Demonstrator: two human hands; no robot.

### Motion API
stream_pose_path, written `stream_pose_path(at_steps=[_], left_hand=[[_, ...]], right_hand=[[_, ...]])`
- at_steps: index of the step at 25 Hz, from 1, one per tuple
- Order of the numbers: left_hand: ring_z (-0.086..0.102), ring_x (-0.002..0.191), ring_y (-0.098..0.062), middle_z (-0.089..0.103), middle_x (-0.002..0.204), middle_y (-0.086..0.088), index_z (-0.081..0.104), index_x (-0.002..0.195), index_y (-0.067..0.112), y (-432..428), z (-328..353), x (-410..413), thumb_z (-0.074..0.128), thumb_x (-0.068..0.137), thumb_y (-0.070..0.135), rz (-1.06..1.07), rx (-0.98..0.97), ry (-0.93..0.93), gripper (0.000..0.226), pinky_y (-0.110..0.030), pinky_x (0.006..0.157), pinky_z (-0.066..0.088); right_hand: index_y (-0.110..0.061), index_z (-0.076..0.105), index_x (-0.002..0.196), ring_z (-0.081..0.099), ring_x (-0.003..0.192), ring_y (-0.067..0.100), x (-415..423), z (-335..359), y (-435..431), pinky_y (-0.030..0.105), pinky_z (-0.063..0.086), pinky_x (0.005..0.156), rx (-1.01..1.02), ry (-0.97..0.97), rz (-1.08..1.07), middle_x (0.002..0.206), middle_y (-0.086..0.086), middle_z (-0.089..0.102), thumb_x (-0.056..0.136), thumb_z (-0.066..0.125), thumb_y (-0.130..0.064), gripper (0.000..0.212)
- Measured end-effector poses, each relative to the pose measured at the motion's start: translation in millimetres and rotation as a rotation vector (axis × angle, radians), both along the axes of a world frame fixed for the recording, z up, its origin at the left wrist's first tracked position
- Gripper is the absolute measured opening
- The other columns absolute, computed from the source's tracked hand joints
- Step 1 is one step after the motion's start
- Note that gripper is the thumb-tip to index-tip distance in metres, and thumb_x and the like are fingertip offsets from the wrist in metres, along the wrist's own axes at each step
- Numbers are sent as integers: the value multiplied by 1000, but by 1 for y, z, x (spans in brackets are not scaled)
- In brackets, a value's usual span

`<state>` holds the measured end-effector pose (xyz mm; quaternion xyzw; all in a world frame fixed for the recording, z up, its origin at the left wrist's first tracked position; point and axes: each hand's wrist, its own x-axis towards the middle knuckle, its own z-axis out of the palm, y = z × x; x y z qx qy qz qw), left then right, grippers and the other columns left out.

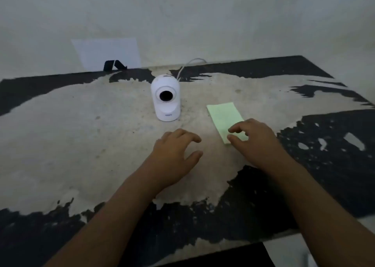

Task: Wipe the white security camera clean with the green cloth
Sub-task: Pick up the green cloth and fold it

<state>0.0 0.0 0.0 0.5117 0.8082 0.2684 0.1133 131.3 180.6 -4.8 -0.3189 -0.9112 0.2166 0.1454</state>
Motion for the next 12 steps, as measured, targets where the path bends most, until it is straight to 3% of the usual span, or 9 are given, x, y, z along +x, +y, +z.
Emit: stream_pose_path(at_steps=[4, 9, 12], left_hand=[[36, 125, -23, 44, 134, 7, 52, 120, 35, 3, -13, 18, 49, 87, 48, -11, -186, 33, 36, -44, 105, 30], [32, 128, -24, 41, 137, 6, 52, 120, 35, 6, -15, 23, 49, 86, 49, 14, -210, 75, 37, -43, 107, 27], [28, 132, -25, 34, 143, 3, 47, 126, 36, 5, -12, 25, 52, 85, 49, -11, -221, 9, 42, -45, 109, 26]], right_hand=[[-34, 61, 115, 47, 114, 32, 12, -17, 4, 48, 37, 98, 123, -228, -36, 125, 3, 55, 84, 53, -54, 38], [-31, 64, 106, 46, 109, 31, -1, -22, 7, 44, 33, 90, 180, -162, -29, 116, 4, 57, 88, 51, -43, 25], [-27, 64, 101, 47, 107, 28, -4, -15, 4, 41, 32, 87, 213, -182, 22, 114, 3, 58, 93, 47, -35, 20]])
